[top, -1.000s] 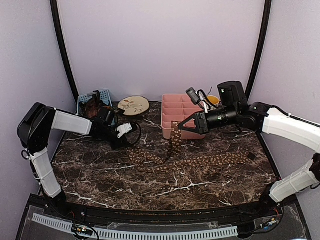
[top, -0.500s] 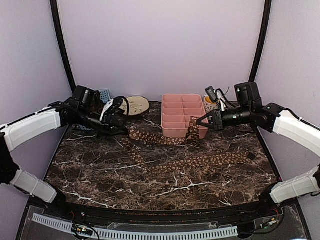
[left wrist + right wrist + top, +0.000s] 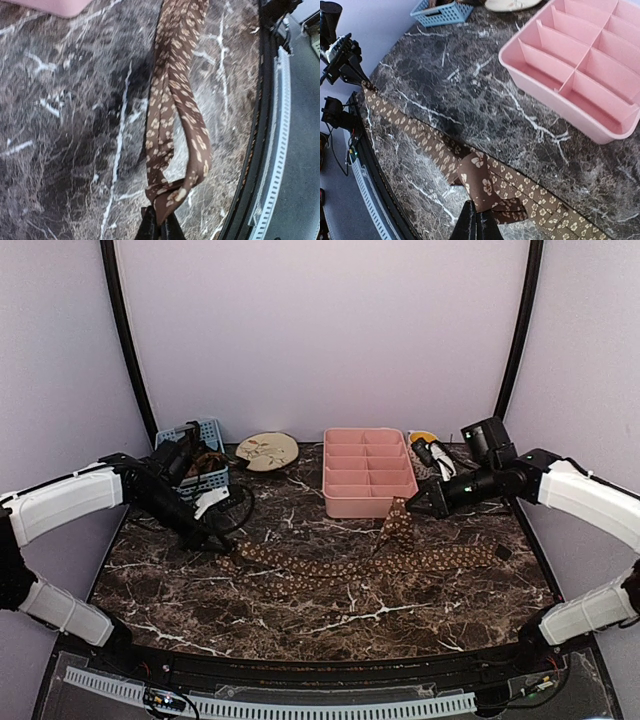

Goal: Roll the ties
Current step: Put down the tie at the center of the board.

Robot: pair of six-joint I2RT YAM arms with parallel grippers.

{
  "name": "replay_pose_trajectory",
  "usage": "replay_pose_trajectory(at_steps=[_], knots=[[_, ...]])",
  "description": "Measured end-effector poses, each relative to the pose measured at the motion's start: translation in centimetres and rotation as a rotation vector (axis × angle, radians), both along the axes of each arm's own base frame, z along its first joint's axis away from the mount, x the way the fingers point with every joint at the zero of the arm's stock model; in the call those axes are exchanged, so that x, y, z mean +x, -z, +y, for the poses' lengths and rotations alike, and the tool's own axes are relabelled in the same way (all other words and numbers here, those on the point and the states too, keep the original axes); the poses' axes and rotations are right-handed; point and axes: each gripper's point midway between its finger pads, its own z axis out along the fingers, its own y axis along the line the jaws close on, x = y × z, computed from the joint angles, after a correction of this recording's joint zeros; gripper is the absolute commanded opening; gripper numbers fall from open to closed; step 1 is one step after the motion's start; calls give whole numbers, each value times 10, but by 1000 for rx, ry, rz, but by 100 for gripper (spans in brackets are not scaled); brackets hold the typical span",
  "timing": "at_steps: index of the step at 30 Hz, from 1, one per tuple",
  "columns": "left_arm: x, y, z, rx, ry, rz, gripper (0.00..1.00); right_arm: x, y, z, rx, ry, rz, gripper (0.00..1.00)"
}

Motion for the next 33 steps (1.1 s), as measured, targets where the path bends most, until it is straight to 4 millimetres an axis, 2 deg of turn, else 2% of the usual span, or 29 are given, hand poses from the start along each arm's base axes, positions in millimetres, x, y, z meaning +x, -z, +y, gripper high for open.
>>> replay_pose_trajectory(at_steps=[3,7,11,14,17,18,20,24,29,31,33], knots=[[0,30,15,139,-16,39,0,6,33,3,-55,-3,96,0],[-5,71,49,363,-39,63,0,7,78,8,-123,-20,231,0],[-1,88,80,517,-76,48,3,1,108,11,-184,-47,322,0],[9,90,101,590,-117,10,21,-5,129,15,-243,-71,376,0],[14,89,115,645,-142,-28,48,-6,145,21,-290,-86,403,0],[15,87,118,654,-148,-44,53,-5,147,22,-298,-88,408,0],[21,79,117,642,-164,-91,55,-1,148,26,-313,-88,404,0],[37,44,106,536,-223,-232,59,10,139,31,-312,-75,363,0],[63,-17,66,245,-301,-350,64,19,137,28,-337,-44,337,5],[71,-27,48,149,-304,-327,61,21,137,26,-353,-38,332,10],[82,-29,26,68,-299,-279,58,26,137,24,-379,-30,325,11]])
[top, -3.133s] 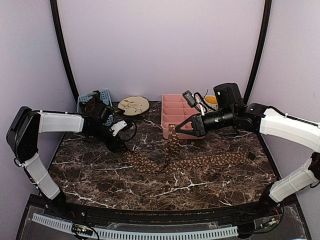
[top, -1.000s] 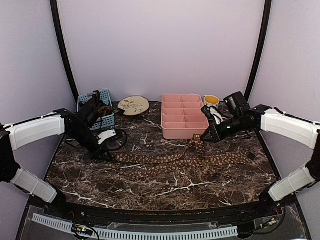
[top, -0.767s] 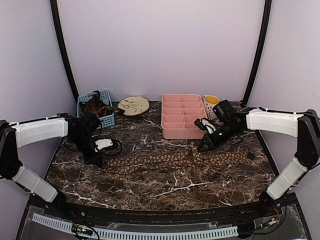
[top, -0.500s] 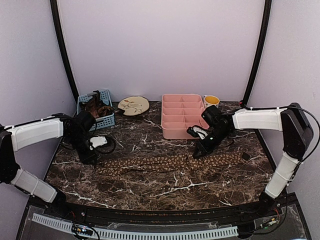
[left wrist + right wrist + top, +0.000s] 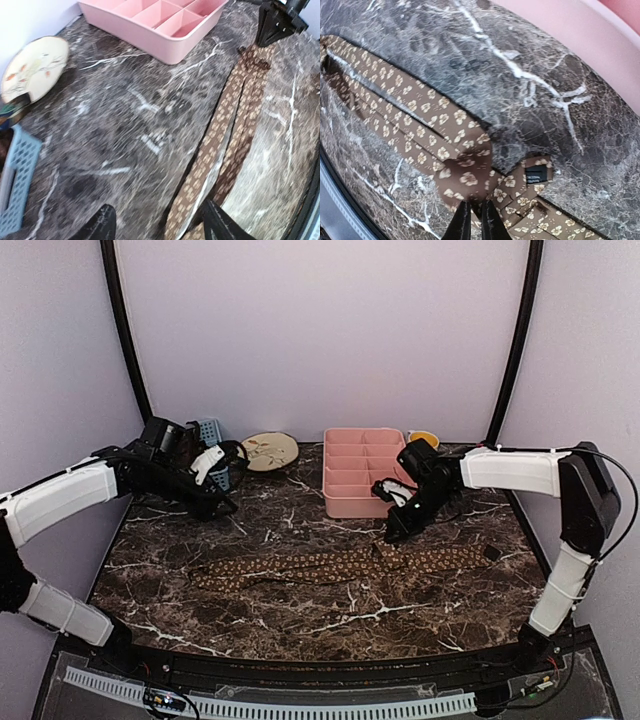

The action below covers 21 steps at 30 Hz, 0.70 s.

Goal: Roll the ties
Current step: Put down the tie at the center of the board, then adjust the tie at the center of the board.

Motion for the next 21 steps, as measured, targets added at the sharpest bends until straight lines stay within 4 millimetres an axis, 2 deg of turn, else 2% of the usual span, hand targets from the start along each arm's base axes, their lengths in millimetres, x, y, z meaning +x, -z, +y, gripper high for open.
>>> replay_pose_trajectory(at_steps=[3,8,10,12,17,21], knots=[[10,19,-30,-41,39,62,53,5,6,-7,-56,15,-12,20],[0,81,-74,6,122,214,56,7,17,-28,-172,57,-16,40],[-6,101,-86,34,146,257,56,10,15,-31,-173,81,-23,42],[-12,116,-97,68,172,280,50,10,11,-33,-144,106,-30,42],[-10,136,-106,142,199,293,32,11,-3,-52,-33,207,-26,40],[-16,154,-93,225,217,321,32,8,7,-64,25,275,16,36]])
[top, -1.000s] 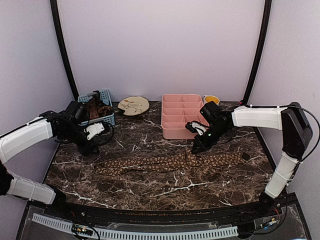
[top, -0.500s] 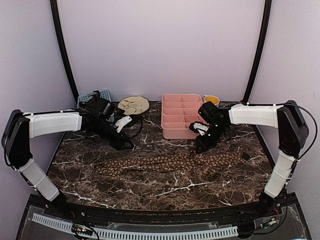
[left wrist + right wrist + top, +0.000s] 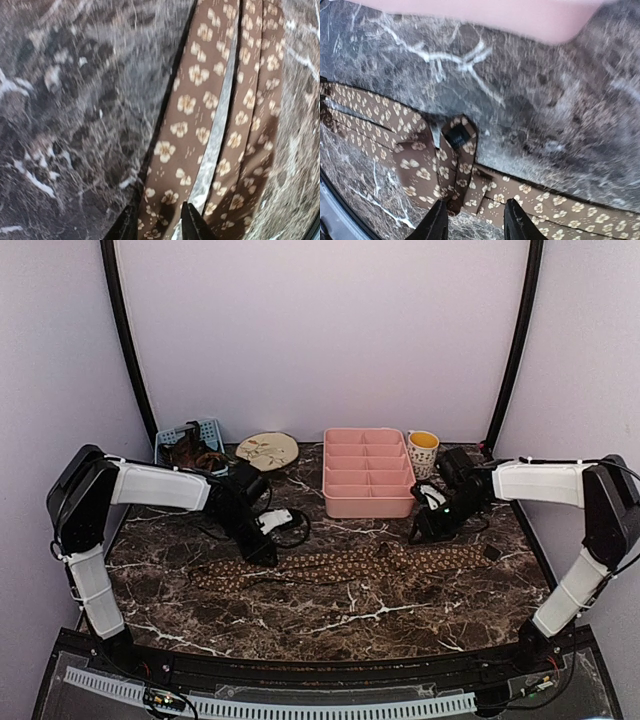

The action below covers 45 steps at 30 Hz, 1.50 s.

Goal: Roll the ties
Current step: Adjust the tie at the center of the board.

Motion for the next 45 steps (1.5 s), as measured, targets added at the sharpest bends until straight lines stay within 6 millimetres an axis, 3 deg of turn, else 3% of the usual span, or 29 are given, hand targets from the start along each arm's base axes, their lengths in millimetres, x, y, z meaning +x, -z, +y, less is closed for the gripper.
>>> replay_pose_trajectory(at_steps=[4,9,14,17,19,22,25,29,32,35,37,40,44,45], knots=[[-7,13,13,73,42,19,21,-17,19,0,36,16,67,31],[5,15,29,118,36,-1,14,-36,37,3,94,40,131,27],[53,14,79,151,-108,-22,14,-47,48,7,150,64,170,25],[87,10,108,176,-178,-58,21,-41,49,14,180,70,161,23],[103,6,118,182,-199,-78,31,-37,49,19,197,69,160,23],[116,-6,116,165,-206,-107,55,-33,47,26,206,60,148,27],[121,-25,107,101,-282,-137,65,-32,40,27,203,56,121,29],[92,-75,114,-51,-489,-204,67,-17,-2,40,239,26,-2,32],[62,-127,128,-220,-673,-269,69,-4,-45,73,288,-50,-121,32],[39,-155,144,-342,-860,-282,69,-2,-75,111,327,-141,-197,33],[25,-151,157,-369,-993,-239,69,-3,-82,133,344,-191,-217,32],[4,-120,177,-318,-1164,-150,67,-8,-70,157,334,-241,-198,33],[-27,-71,206,-163,-1379,-38,64,-10,-42,159,290,-247,-142,33],[-30,-68,208,-149,-1394,-31,64,-10,-39,159,285,-247,-136,33]])
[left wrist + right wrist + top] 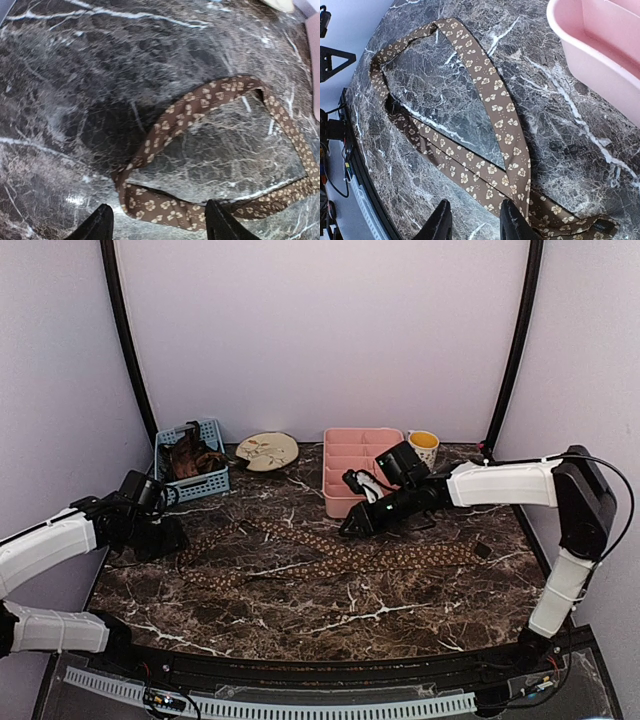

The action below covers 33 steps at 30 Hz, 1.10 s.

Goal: Roll the ties
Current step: Adjust the tie at the center of the board.

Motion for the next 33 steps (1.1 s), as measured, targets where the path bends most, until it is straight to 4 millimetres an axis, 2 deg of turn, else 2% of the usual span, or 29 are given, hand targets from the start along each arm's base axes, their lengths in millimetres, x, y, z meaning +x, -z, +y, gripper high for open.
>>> replay_pose_trajectory(at_steps=[6,8,12,16,17,20,22,25,29,33], knots=[[-19,36,14,31,-93,96,59,-5,5,8,6,-23,7,32],[-22,48,16,45,-95,119,53,-8,11,14,9,-39,13,32],[-19,64,16,60,-84,131,35,-12,32,20,-2,-58,47,31],[-10,66,10,43,-53,80,6,-17,55,16,-30,-60,84,30],[-6,65,7,35,-29,61,0,-20,62,13,-41,-59,96,29],[8,59,-8,-2,51,6,0,-30,83,-3,-80,-44,143,29],[15,53,-18,-35,110,-35,0,-30,87,-9,-63,-37,152,28],[28,28,-38,-144,208,-166,0,-27,88,-21,-39,-14,160,27],[40,-17,-62,-347,343,-340,0,-18,88,-45,-22,42,174,27],[36,-42,-96,-572,530,-389,0,-10,89,-65,-23,97,184,26]])
